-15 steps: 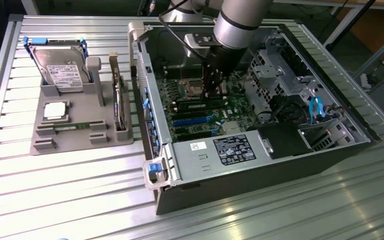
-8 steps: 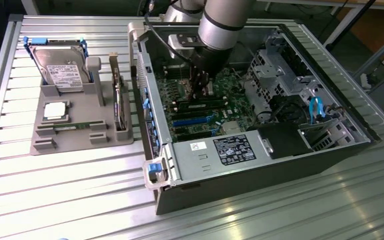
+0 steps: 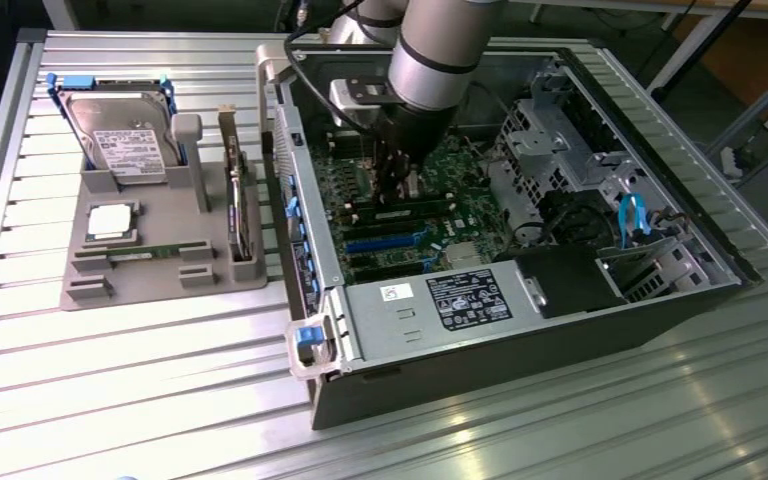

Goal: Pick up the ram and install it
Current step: 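Press down the ram until it locks into place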

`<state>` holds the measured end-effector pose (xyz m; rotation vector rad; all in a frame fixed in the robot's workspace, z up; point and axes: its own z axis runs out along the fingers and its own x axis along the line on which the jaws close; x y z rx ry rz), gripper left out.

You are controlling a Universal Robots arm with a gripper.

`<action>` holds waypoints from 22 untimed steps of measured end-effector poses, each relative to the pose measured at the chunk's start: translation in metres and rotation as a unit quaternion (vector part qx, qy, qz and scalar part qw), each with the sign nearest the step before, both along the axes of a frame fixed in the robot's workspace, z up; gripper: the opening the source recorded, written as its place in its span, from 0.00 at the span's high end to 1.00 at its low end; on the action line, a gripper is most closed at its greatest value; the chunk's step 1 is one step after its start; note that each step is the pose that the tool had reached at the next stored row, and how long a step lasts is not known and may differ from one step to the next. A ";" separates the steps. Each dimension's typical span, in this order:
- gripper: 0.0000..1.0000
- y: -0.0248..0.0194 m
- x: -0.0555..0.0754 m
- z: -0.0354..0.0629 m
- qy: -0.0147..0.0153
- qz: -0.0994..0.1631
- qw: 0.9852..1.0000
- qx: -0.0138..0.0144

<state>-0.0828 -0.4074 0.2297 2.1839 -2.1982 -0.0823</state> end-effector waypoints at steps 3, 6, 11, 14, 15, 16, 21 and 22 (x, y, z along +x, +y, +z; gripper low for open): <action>0.91 0.0000 0.001 0.0082 0.000 0.000 1.000 0.001; 0.91 0.0003 0.010 0.0112 0.000 0.000 1.000 0.001; 0.91 0.0007 0.025 0.0126 0.000 0.000 1.000 0.000; 0.91 0.0012 0.033 0.0133 0.000 0.000 1.000 -0.001; 0.91 0.0013 0.037 0.0138 0.000 0.000 1.000 -0.001; 0.91 0.0017 0.043 0.0151 0.000 0.000 1.000 -0.001; 0.91 0.0039 0.065 0.0200 0.001 0.000 1.000 -0.004; 0.91 0.0045 0.071 0.0209 0.001 0.000 1.000 -0.004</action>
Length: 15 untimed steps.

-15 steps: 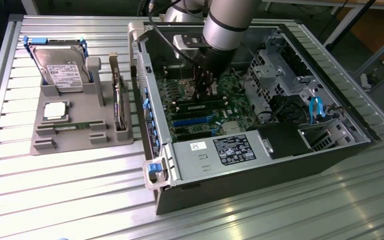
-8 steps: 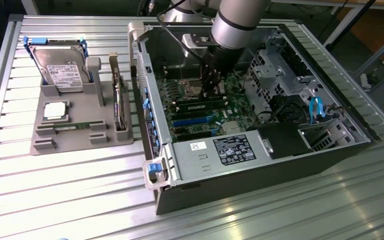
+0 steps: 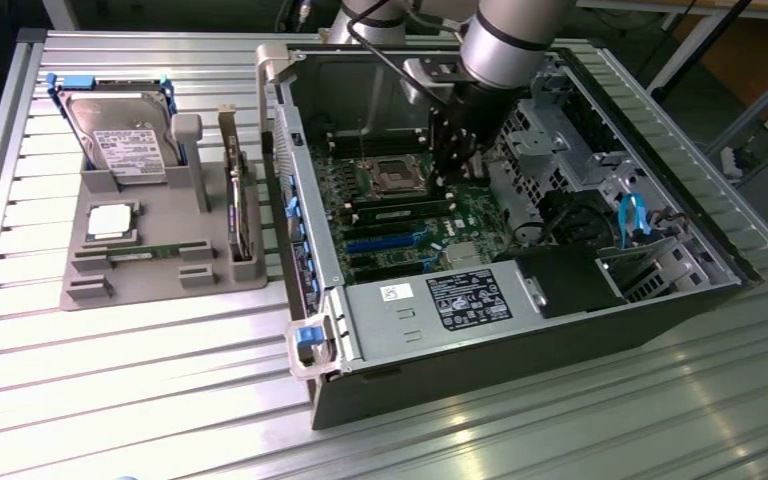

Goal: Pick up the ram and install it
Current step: 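Press down the ram until it locks into place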

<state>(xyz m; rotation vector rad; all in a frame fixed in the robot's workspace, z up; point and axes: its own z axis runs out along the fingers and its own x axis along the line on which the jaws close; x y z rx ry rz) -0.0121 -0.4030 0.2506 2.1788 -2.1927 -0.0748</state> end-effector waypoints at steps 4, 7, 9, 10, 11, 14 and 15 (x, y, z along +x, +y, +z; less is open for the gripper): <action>0.91 0.0018 0.017 0.0041 0.001 0.000 1.000 -0.002; 0.91 0.0024 0.023 0.0064 0.001 0.000 1.000 -0.003; 0.91 0.0027 0.026 0.0089 0.001 0.000 1.000 -0.005; 0.91 0.0030 0.029 0.0116 0.001 0.000 1.000 -0.006; 0.91 0.0034 0.032 0.0146 0.001 0.000 1.000 -0.008; 0.91 0.0035 0.038 0.0216 0.001 0.000 1.000 -0.008; 0.91 0.0035 0.042 0.0256 0.001 0.000 1.000 -0.009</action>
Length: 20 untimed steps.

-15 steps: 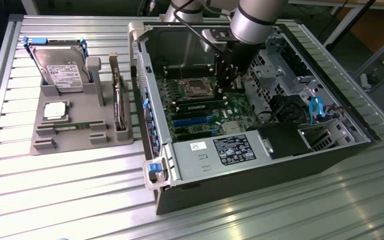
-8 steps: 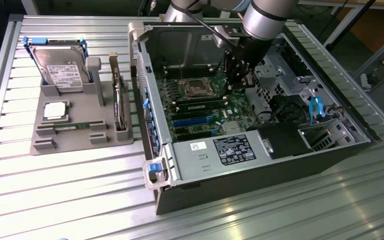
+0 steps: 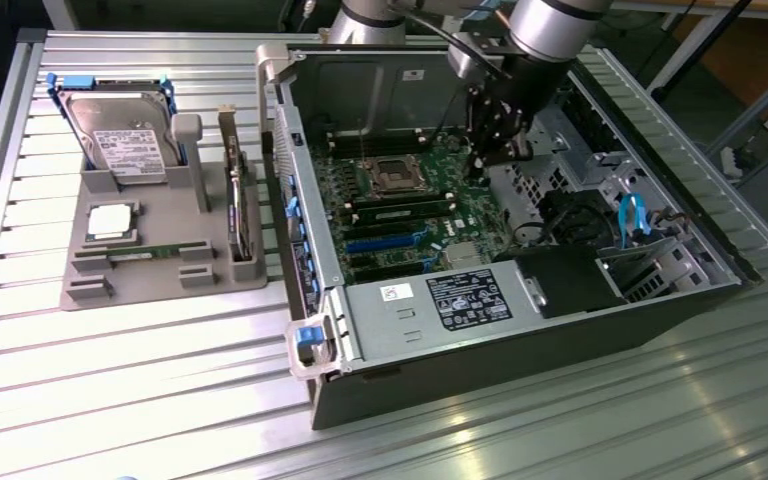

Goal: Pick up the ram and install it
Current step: 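Press down the ram until it locks into place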

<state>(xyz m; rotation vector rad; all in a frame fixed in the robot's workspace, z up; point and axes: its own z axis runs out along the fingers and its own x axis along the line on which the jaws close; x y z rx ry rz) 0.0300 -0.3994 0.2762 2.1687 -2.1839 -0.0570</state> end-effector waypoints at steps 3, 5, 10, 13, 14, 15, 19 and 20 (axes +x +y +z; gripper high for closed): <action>0.91 0.0000 0.007 0.0075 0.000 0.000 1.000 -0.001; 0.91 0.0000 0.007 0.0077 0.000 0.000 1.000 -0.001; 0.91 0.0000 0.007 0.0077 0.000 -0.013 1.000 -0.001; 0.91 0.0000 0.007 0.0074 0.000 -0.084 0.996 -0.001; 0.91 0.0000 0.007 0.0073 0.000 -0.117 0.993 -0.002; 0.91 0.0000 0.007 0.0071 0.000 -0.145 0.989 -0.002; 0.91 0.0000 0.007 0.0065 0.000 -0.211 0.978 -0.004; 0.91 0.0000 0.007 0.0064 0.000 -0.222 0.975 -0.004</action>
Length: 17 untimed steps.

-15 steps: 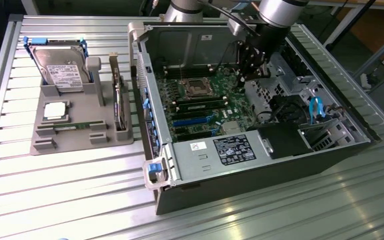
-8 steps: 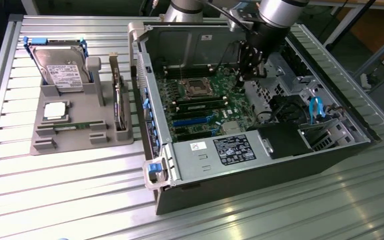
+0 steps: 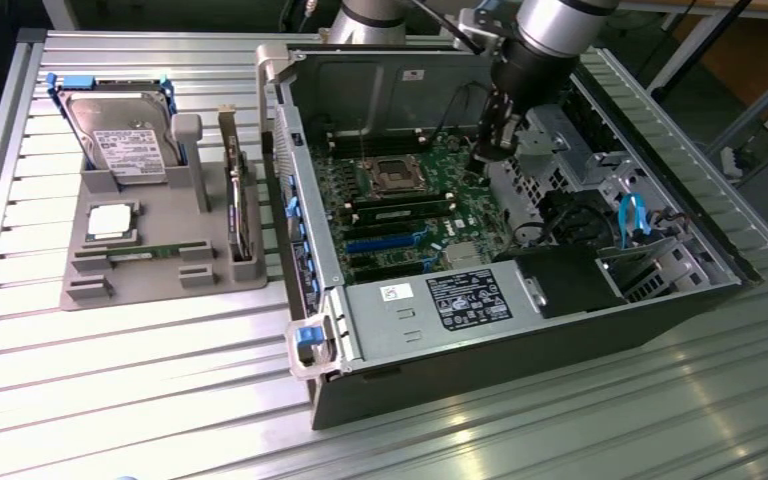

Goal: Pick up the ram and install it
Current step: 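Press down the ram until it locks into place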

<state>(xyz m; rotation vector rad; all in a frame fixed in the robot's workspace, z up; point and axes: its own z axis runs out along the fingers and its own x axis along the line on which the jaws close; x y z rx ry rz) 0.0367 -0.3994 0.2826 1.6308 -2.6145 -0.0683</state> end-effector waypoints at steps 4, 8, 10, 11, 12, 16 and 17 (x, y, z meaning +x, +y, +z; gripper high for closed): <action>0.91 0.0000 0.000 -0.0010 0.000 -0.096 0.995 -0.001; 0.91 0.0000 0.000 -0.0016 0.000 -0.180 0.984 -0.001; 0.91 0.0000 0.000 -0.0019 0.000 -0.215 0.977 -0.001; 0.91 0.0000 0.000 -0.0021 0.000 -0.232 0.973 -0.001; 0.91 0.0000 0.000 -0.0023 0.000 -0.257 0.966 -0.001; 0.91 0.0000 0.000 -0.0035 0.000 -0.361 0.933 -0.001; 0.91 0.0000 0.000 -0.0039 0.000 -0.395 0.919 -0.001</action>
